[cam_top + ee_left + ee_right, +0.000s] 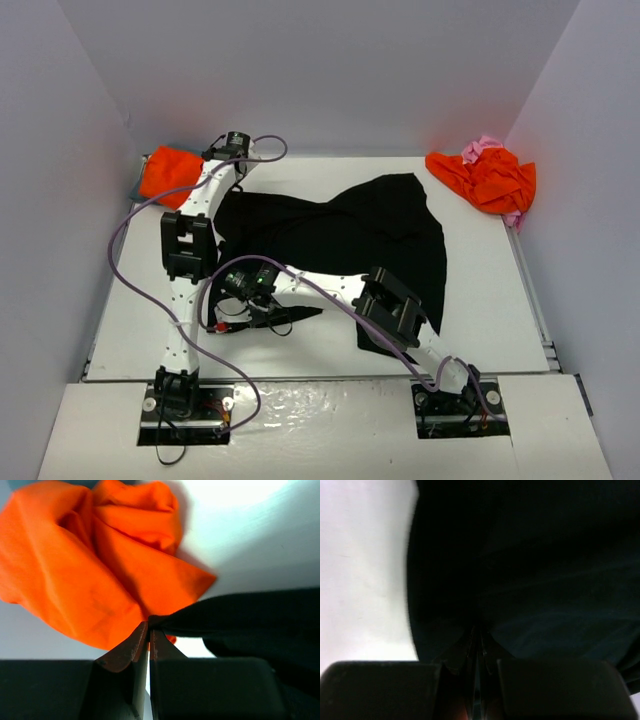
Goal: Fold and stack the t-shirts
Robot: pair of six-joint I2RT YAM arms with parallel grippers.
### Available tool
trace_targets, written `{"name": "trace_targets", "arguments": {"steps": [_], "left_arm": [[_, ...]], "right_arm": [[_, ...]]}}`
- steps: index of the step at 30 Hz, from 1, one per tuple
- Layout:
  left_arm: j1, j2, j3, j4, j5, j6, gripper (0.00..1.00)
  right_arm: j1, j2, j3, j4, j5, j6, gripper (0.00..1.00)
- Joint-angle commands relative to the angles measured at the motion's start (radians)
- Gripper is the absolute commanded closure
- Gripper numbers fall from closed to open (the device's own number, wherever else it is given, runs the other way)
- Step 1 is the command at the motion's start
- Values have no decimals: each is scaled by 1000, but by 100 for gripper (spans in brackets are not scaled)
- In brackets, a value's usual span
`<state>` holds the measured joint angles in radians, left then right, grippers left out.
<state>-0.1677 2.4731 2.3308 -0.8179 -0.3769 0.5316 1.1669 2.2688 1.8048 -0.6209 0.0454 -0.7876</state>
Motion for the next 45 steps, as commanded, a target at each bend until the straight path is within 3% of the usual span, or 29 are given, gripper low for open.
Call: {"name": "trace_targets", "arguments": {"steps": [1, 12, 16, 21, 31, 45], "left_arm": [[2, -116, 6, 34, 6, -19, 100], [2, -129, 28, -9, 26, -57, 100], [2, -134, 15, -11, 24, -63, 100], [2, -138, -6, 18, 18, -55, 100], [3, -108, 19, 3, 20, -58, 100], [7, -64, 90, -49, 12, -75, 100]], "right_arm": [[-63, -94, -11, 124, -25, 103, 100], [-41, -95, 79, 141, -212, 194, 100], [-11, -74, 106, 136, -177, 190, 100], [-14, -72, 76, 143, -187, 190, 100], [-71, 37, 53, 96, -468, 134, 100], [50, 36, -64, -50, -618, 32, 100]]}}
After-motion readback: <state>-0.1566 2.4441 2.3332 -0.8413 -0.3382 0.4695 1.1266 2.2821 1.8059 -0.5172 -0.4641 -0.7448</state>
